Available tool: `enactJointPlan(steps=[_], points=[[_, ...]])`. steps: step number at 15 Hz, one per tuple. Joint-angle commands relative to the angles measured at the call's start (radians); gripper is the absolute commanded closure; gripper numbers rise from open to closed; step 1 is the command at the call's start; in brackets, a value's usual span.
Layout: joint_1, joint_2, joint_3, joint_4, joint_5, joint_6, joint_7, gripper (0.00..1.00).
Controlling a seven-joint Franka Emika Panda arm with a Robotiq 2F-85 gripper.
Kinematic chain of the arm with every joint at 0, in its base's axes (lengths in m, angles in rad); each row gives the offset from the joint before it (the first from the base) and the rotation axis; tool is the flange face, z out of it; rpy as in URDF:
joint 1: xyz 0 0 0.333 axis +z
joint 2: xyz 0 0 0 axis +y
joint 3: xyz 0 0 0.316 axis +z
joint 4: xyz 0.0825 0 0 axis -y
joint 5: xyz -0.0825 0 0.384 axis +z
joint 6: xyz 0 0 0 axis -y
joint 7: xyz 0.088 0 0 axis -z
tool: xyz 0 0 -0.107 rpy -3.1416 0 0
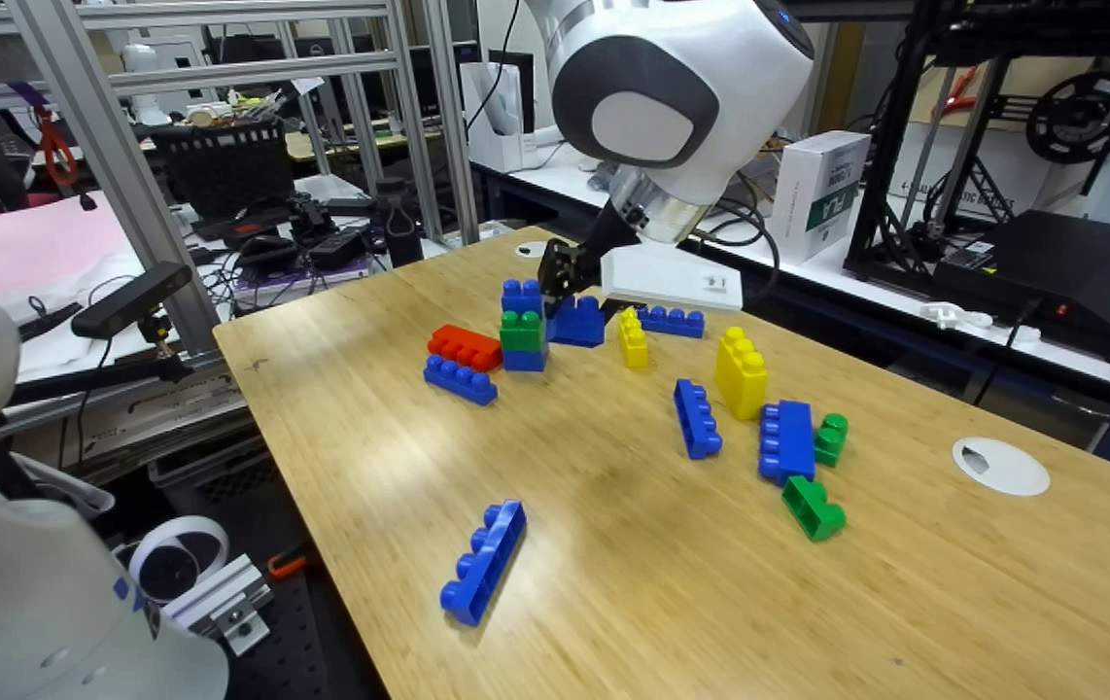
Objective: Stack the blue block on the blue and green blocks.
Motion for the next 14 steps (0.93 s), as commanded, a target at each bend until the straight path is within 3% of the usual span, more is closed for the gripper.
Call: enactJointPlan(steps=[1,11,12,14], points=[[-0.008,0.047,-0.012,0.064,0.003,-0.107,-0.082,0.56],[-0.007,0.117,-0.017,0.145,-0.018,-0.178,-0.062,0.56],[-0.005,0.101,-0.013,0.120,-0.006,-0.150,-0.072,0.31],[-0.005,0.104,-0.013,0.124,-0.007,-0.151,-0.067,0.31]])
